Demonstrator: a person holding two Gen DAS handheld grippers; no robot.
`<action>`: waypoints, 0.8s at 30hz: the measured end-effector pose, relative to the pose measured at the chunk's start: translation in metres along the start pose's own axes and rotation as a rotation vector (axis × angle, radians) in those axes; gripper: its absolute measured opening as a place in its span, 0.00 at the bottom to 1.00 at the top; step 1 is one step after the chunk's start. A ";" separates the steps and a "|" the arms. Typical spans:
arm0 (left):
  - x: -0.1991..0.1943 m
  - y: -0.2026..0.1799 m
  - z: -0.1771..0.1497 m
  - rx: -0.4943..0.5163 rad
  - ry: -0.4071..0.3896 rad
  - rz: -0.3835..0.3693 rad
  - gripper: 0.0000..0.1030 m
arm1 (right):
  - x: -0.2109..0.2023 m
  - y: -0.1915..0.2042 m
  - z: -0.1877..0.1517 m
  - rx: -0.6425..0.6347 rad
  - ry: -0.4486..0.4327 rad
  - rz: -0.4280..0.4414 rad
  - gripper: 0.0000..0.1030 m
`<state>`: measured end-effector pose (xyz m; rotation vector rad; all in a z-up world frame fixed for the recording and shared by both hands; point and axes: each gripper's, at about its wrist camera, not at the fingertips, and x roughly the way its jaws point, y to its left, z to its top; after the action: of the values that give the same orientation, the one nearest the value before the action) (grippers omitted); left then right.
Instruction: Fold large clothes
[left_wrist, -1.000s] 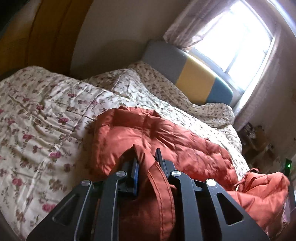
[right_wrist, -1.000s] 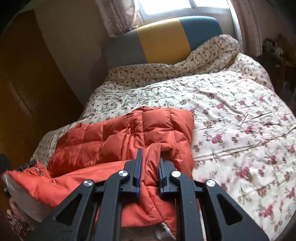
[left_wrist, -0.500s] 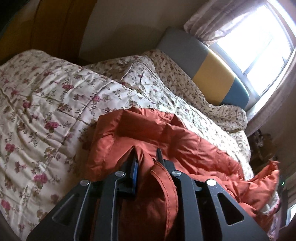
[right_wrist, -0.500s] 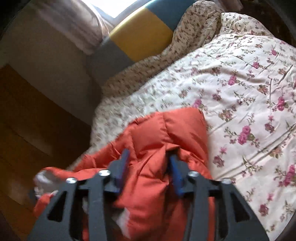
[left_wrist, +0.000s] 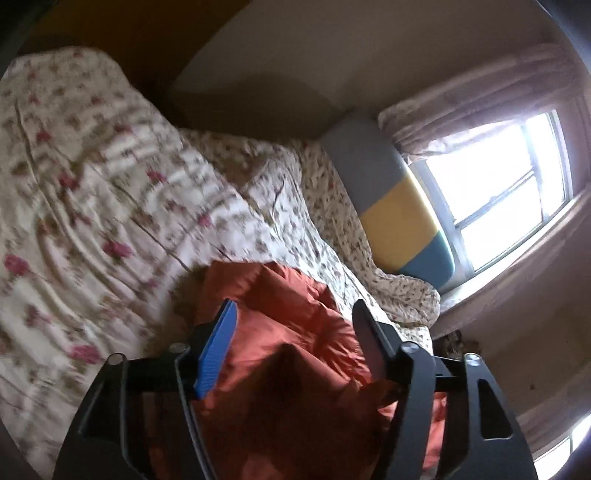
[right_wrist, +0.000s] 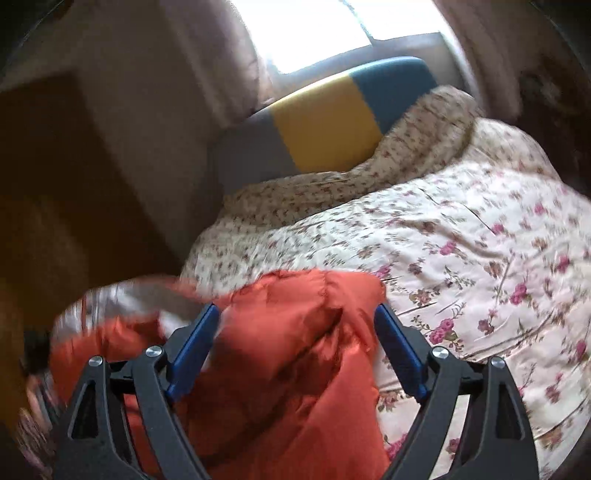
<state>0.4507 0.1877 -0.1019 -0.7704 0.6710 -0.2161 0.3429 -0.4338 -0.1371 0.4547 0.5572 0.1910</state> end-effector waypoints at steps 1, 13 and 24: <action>-0.011 0.003 -0.001 0.024 -0.035 0.012 0.70 | -0.001 0.005 -0.004 -0.039 0.002 0.001 0.85; -0.081 0.028 -0.037 0.188 -0.131 0.097 0.92 | 0.036 0.038 -0.020 -0.258 0.069 -0.095 0.88; 0.016 -0.048 -0.076 0.611 0.027 0.224 0.88 | 0.092 0.040 -0.014 -0.285 0.201 -0.160 0.62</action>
<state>0.4177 0.1035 -0.1159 -0.1059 0.6628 -0.2118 0.4096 -0.3659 -0.1719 0.1130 0.7482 0.1610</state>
